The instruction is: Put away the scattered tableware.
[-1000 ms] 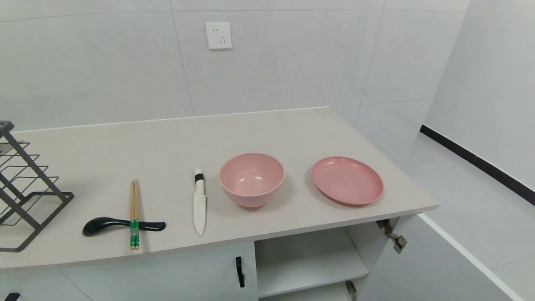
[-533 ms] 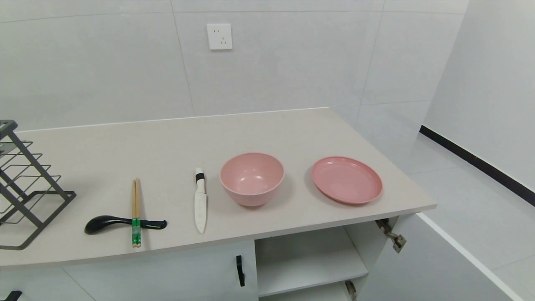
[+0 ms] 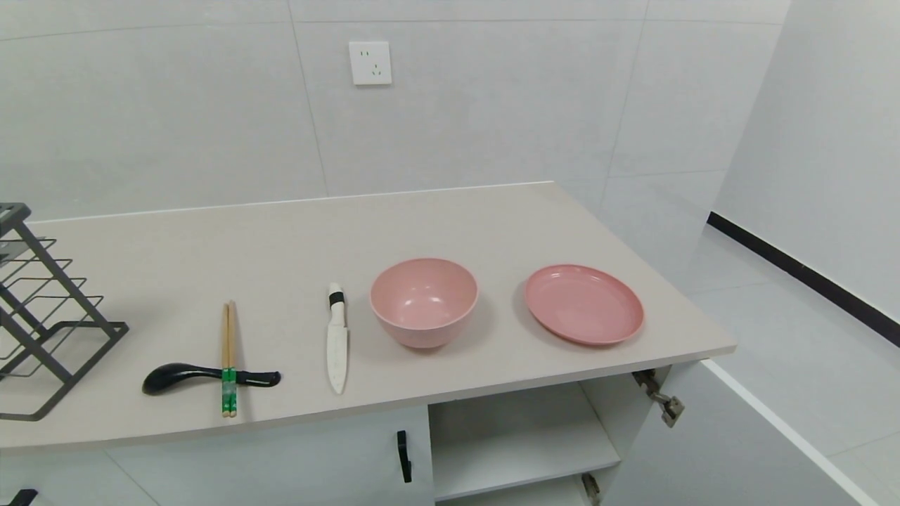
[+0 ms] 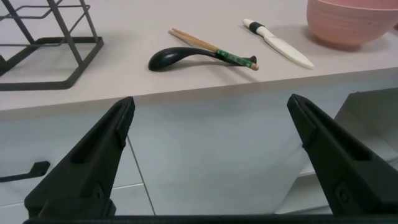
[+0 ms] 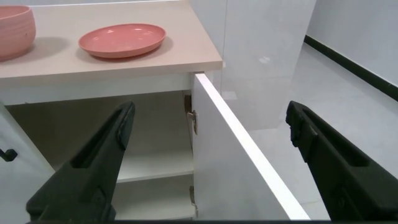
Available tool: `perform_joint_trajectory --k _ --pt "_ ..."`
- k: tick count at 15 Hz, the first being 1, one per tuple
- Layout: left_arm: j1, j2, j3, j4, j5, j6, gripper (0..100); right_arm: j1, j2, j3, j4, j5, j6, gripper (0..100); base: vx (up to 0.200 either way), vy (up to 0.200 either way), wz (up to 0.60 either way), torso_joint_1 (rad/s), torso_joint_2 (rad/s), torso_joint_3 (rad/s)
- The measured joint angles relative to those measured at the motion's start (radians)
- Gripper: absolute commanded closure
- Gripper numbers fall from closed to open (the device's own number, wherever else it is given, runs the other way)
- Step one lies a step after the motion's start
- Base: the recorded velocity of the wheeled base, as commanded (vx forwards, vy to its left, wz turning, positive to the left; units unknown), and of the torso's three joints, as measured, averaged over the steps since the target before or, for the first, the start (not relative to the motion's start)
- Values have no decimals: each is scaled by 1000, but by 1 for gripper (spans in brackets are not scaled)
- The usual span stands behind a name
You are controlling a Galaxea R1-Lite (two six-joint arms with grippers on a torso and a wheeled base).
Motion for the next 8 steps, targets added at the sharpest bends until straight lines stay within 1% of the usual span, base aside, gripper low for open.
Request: perform_joint_trajectory --k 1,4,8 --pt "0 0 0 0 0 -1 0 0 0 0 1 0 0 0 0 0 0 0 0 0" --pt "0 0 0 0 0 -4 0 0 0 0 0 5 -7 0 -200 0 0 7 6 -1" --pt "0 0 0 0 0 -3 0 0 0 0 -1 3 -4 0 0 0 0 0 0 0"
